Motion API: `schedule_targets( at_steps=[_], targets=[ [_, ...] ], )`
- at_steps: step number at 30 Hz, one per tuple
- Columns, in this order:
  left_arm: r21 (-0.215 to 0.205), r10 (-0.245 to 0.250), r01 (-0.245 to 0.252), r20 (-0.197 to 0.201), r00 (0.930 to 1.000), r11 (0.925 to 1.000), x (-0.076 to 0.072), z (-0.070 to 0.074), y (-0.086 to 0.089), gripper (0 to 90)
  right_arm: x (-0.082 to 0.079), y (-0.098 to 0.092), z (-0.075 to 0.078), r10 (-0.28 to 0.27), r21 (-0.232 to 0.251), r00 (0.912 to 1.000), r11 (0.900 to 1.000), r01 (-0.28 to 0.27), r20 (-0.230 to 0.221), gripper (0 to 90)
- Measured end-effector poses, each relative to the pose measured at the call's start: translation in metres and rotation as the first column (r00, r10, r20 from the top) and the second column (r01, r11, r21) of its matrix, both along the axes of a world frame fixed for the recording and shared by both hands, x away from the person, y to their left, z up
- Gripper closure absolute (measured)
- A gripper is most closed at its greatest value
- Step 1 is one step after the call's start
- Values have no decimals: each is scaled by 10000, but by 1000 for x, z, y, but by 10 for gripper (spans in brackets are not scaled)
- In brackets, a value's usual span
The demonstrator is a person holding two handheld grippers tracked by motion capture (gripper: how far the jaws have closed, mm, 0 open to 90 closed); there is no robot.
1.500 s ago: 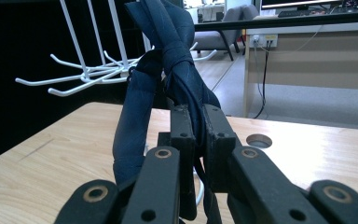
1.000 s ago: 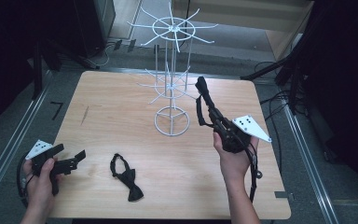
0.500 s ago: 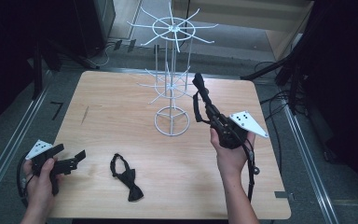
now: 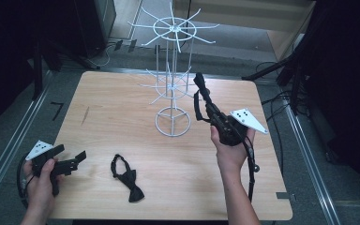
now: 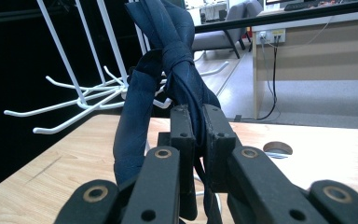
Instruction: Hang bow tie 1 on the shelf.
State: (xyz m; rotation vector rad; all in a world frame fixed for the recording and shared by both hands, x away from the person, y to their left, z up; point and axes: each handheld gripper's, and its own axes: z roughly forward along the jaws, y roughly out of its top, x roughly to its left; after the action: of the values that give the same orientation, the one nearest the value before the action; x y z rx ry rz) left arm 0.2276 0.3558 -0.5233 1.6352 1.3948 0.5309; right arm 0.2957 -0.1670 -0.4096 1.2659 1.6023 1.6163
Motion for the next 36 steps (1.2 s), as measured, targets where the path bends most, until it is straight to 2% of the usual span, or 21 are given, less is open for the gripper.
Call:
schedule_targets(
  at_steps=[21, 36],
  targets=[
    [4, -13, 13, -18, 10000, 10000, 0, 0, 0, 0, 18, 9, -11, 39, 522, 9986, 9986, -11, -535, 852],
    [1, -23, 23, -7, 10000, 10000, 0, 0, 0, 0, 28, 22, -21, 117, 545, 9961, 9985, -70, -873, 852]
  ],
)
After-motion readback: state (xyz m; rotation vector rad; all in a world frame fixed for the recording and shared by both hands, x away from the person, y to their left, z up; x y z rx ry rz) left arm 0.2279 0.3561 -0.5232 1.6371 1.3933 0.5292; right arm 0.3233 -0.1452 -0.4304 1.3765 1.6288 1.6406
